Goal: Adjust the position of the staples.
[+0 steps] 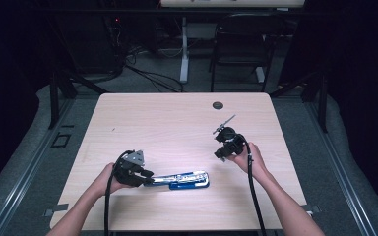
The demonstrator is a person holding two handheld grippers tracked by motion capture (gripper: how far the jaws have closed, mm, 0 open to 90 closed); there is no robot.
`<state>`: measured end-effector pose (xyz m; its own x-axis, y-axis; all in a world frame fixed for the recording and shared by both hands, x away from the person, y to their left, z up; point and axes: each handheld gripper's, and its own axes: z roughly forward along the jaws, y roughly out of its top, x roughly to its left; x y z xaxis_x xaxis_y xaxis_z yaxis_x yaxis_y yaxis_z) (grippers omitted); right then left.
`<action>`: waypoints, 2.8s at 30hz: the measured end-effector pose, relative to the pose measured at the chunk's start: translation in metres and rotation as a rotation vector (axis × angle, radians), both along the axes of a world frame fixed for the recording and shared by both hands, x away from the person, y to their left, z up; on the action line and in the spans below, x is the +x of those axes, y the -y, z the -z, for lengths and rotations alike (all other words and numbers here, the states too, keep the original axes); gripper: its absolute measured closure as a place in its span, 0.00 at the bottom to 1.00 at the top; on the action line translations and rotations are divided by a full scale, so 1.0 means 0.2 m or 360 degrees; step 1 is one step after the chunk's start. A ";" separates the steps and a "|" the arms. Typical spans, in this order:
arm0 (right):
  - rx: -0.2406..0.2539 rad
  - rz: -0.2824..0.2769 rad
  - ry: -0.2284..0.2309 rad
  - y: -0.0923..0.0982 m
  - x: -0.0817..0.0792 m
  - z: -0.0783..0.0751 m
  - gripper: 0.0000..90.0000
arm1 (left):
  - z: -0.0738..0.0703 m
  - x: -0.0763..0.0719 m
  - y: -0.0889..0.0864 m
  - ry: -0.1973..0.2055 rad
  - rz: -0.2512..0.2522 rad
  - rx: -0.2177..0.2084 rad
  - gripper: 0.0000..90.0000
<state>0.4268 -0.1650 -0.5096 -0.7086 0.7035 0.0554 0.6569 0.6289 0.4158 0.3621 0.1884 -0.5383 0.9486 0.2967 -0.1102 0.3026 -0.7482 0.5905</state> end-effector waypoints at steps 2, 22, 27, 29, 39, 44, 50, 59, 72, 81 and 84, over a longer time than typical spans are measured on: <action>0.0015 -0.0023 -0.0011 -0.01 0.00 -0.01 0.88 | 0.00 0.00 0.00 0.0000 -0.0001 0.0001 0.78; 0.0097 -0.0183 0.0009 -0.11 -0.06 -0.08 0.88 | -0.01 0.00 0.01 0.0013 -0.0001 0.0011 0.78; 0.0126 -0.0219 0.0021 -0.15 -0.08 -0.10 0.88 | 0.00 0.00 0.00 0.0010 -0.0003 0.0007 0.78; 0.0107 -0.0243 0.0019 -0.16 -0.08 -0.11 0.88 | 0.00 0.00 0.00 0.0011 -0.0002 0.0007 0.78; 0.0139 -0.0267 0.0025 -0.19 -0.04 -0.12 0.88 | 0.00 0.01 0.00 0.0004 0.0005 -0.0001 0.77; 0.0116 -0.0310 0.0027 -0.21 -0.05 -0.11 0.88 | 0.00 0.01 0.00 0.0001 0.0009 -0.0006 0.78; 0.0137 -0.0335 0.0023 -0.24 -0.06 -0.11 0.88 | 0.00 0.01 0.00 0.0001 0.0016 -0.0002 0.77; 0.0149 -0.0376 0.0011 -0.26 -0.06 -0.10 0.88 | 0.00 0.01 0.00 -0.0006 0.0020 0.0006 0.77; 0.0162 -0.0403 0.0012 -0.28 -0.07 -0.11 0.88 | -0.01 0.02 0.00 -0.0013 0.0026 0.0022 0.77; 0.0167 -0.0417 0.0009 -0.27 -0.06 -0.11 0.88 | -0.01 0.03 0.00 -0.0012 0.0022 0.0017 0.77; 0.0169 -0.0417 0.0010 -0.28 -0.06 -0.11 0.88 | -0.01 0.03 0.00 -0.0011 0.0021 0.0010 0.77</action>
